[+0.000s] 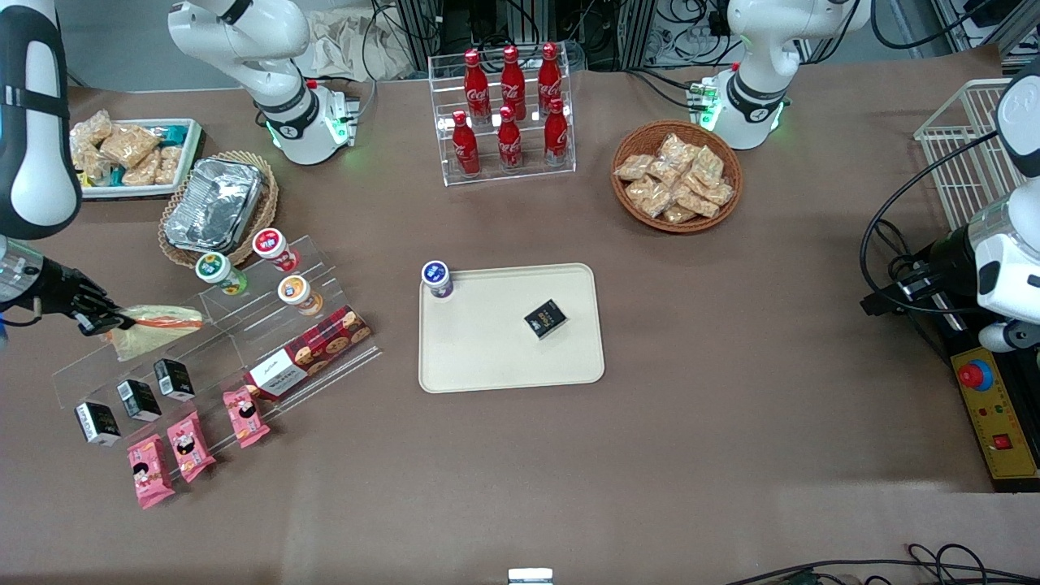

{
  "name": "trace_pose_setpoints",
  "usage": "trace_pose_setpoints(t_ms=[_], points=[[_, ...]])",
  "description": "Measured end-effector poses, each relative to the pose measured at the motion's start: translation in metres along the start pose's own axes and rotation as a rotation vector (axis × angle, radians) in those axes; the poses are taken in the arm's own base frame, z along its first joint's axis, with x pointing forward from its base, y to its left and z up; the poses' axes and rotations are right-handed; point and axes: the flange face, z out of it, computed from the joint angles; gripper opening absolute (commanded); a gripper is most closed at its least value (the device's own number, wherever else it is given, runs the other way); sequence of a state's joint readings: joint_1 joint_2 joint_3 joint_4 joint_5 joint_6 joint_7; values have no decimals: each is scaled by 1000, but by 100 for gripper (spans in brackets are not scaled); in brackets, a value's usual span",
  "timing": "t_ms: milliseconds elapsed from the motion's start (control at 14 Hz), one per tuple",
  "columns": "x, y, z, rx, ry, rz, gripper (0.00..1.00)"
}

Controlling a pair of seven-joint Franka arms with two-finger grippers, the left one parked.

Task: Place sandwich on tray
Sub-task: 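Lift the wrapped sandwich up off the rack with the right gripper, then carry the sandwich over the cream tray with the right gripper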

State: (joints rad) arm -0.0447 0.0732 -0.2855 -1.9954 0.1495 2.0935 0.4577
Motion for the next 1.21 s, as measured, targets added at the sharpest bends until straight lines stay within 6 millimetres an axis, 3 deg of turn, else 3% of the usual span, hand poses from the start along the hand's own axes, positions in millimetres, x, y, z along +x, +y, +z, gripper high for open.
trace_pose_setpoints(t_ms=[571,857,1000,1214], points=[[7,-25,-50,19,28,-340,6],[0,-74,-95,25,33,-438,4],[-14,-100,-100,29,26,-542,4],[-43,-132,-93,30,-11,-803,4]])
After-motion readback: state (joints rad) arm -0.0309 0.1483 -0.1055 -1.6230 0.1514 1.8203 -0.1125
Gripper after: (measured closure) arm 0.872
